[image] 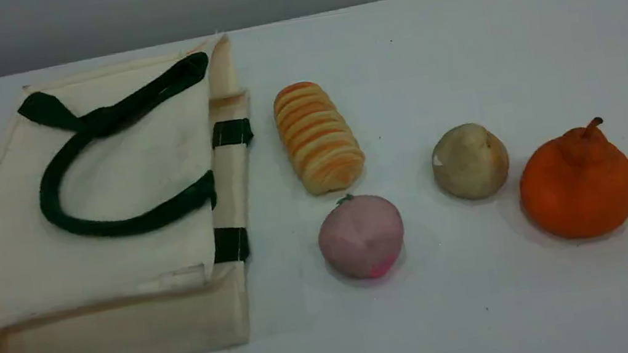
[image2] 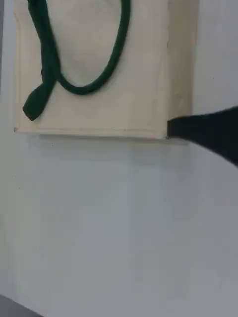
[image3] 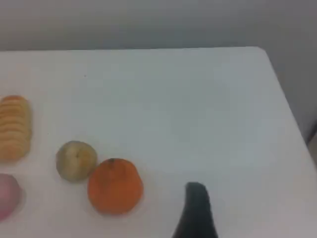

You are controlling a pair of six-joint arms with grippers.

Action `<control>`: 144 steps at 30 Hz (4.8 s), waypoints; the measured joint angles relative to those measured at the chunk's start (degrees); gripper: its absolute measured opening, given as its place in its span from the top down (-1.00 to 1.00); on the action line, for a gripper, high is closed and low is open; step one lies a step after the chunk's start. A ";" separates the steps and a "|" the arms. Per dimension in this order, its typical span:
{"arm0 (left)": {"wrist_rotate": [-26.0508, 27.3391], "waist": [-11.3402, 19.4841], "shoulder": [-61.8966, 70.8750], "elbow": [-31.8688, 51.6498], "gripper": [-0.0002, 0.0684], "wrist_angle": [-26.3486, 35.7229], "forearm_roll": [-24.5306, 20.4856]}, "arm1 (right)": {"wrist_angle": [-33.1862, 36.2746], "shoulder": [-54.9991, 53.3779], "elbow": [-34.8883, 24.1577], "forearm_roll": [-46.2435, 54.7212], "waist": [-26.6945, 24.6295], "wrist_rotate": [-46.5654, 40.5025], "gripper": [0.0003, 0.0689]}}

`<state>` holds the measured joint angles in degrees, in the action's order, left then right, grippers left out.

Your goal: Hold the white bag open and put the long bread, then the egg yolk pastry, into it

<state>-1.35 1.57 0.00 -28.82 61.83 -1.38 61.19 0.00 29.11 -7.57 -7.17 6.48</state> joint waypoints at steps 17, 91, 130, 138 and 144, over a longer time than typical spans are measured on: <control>0.00 0.00 0.00 0.00 -0.73 0.00 0.00 | 0.00 0.00 0.00 -0.05 1.04 0.00 -0.44; -3.18 -6.98 113.63 -38.46 -0.73 -30.22 3.56 | -18.35 -60.08 24.53 -1.31 11.29 -4.66 -0.44; 7.08 -6.98 112.04 -46.04 0.74 -18.51 2.86 | -17.10 -60.08 24.47 -1.31 11.29 -4.71 -0.44; 11.73 -6.98 99.56 -46.69 0.74 -8.90 3.97 | -17.67 -60.08 24.47 -1.53 11.29 -4.71 -0.44; 20.05 -6.98 92.64 -46.74 0.74 -1.19 10.65 | -17.85 -60.08 24.47 -3.11 11.29 -4.71 -0.44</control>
<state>18.70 -5.41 92.64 -75.56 60.64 9.27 43.34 -60.08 53.58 -10.68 4.11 1.76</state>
